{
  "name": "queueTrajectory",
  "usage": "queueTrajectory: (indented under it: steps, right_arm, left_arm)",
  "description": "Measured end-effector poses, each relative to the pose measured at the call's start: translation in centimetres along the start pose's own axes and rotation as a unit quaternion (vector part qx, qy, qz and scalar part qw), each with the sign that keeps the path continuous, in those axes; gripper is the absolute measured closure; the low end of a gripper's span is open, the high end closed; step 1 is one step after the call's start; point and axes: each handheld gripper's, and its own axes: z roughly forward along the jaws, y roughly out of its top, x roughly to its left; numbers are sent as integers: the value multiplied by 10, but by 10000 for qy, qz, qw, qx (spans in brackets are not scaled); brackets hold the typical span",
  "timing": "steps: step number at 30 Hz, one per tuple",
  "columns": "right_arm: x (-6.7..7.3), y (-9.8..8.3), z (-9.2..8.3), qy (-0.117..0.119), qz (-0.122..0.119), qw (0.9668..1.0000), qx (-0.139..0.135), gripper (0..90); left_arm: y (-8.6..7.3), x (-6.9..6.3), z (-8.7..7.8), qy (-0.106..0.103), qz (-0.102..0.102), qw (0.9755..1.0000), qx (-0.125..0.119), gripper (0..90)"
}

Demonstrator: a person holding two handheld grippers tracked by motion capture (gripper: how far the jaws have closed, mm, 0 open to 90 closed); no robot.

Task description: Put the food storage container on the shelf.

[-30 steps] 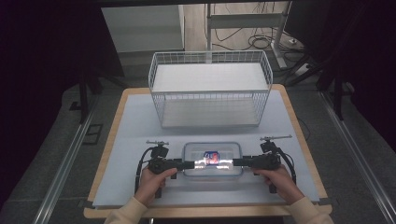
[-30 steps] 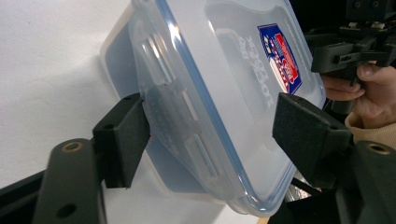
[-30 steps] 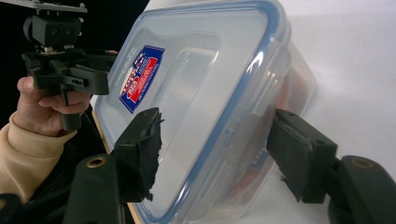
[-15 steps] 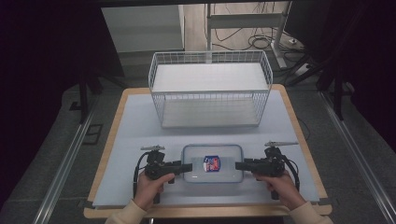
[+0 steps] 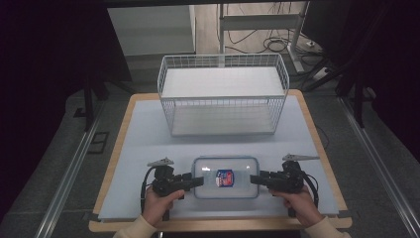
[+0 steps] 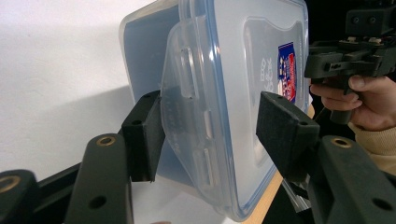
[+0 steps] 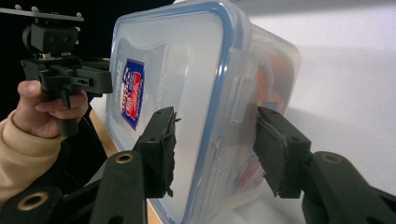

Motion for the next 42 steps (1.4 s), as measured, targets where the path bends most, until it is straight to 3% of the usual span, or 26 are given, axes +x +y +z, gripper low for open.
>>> queueTrajectory:
  steps: [24,42]
  right_arm:
    - [5,-1,-3,-55,-129,9996,-235,531]
    - [14,25,-12,-109,-426,9978,-502,531]
  left_arm:
    - [4,-9,-6,143,220,9993,-252,460]
    - [28,-16,-12,103,460,9978,-473,463]
